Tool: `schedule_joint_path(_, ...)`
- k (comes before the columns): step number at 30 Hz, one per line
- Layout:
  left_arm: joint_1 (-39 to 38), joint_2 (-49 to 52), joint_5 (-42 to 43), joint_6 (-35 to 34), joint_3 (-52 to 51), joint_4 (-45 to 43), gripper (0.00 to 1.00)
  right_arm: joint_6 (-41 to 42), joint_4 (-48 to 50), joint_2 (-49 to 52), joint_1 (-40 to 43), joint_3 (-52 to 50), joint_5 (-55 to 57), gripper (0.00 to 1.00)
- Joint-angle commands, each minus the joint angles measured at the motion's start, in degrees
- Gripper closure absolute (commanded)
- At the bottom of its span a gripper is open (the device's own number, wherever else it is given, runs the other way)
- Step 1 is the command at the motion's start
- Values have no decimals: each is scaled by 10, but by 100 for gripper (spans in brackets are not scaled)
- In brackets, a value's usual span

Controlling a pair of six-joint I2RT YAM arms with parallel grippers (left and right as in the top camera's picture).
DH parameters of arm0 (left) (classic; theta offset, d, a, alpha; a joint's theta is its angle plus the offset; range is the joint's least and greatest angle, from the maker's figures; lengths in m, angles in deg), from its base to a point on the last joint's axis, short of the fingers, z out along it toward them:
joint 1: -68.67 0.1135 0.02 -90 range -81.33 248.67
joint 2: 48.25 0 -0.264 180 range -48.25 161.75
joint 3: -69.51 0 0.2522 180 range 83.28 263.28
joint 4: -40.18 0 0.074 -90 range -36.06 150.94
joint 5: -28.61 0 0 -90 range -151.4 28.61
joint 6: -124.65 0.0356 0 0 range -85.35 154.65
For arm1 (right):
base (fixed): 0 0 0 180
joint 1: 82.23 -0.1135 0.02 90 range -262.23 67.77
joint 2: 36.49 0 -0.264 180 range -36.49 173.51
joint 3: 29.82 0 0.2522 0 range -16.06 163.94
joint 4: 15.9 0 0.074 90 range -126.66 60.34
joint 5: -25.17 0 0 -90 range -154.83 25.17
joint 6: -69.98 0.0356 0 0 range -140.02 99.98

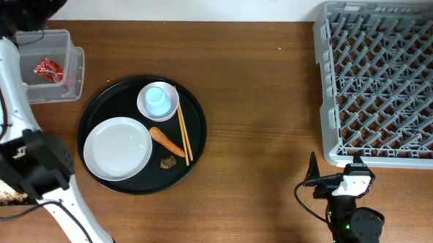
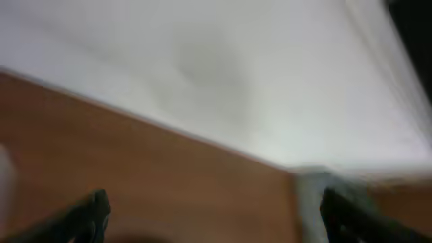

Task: Sort waste into correct bins and load items into the dishwasher rack
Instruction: 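Carry the tissue with the left gripper and release into the clear bin, then lower the left gripper onto the brown mushroom and grasp it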

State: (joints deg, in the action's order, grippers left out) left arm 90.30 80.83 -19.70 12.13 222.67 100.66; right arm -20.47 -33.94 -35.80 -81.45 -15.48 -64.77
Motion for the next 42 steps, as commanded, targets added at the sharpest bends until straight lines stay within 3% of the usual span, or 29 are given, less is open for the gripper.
schedule_joint_path(1,-54,-28,83,33,3,126,1,-2,-4,-3,4,-3,7,2)
schedule_joint_path(4,-103,-30,26,79,3,220,1,-2,-4,-3,4,-3,7,2)
schedule_joint_path(9,-172,-35,-175,81,3,404,1,-2,-4,-3,4,-3,7,2)
schedule_joint_path(13,-207,-58,-258,81,3,458,1,-2,-4,-3,4,-3,7,2)
schedule_joint_path(15,-233,-104,-342,80,3,476,1,-2,-4,-3,4,-3,7,2)
schedule_joint_path(19,-250,-162,-370,72,3,499,1,-2,-4,-3,4,-3,7,2)
schedule_joint_path(26,-292,-214,-393,72,-40,500,1,-2,-4,-3,4,-3,7,2)
schedule_joint_path(28,-298,-239,-438,56,-106,499,1,-2,-4,-3,4,-3,6,2)
schedule_joint_path(31,-298,-267,-430,40,-180,477,1,-2,-4,-3,4,-3,7,2)
schedule_joint_path(34,-321,-307,-353,40,-310,390,1,-2,-4,-3,4,-3,7,2)
schedule_joint_path(39,-396,-316,-303,26,-565,226,1,-2,-4,-3,4,-3,6,2)
schedule_joint_path(42,-403,-316,-340,28,-636,208,2,-2,-4,-3,4,-3,7,2)
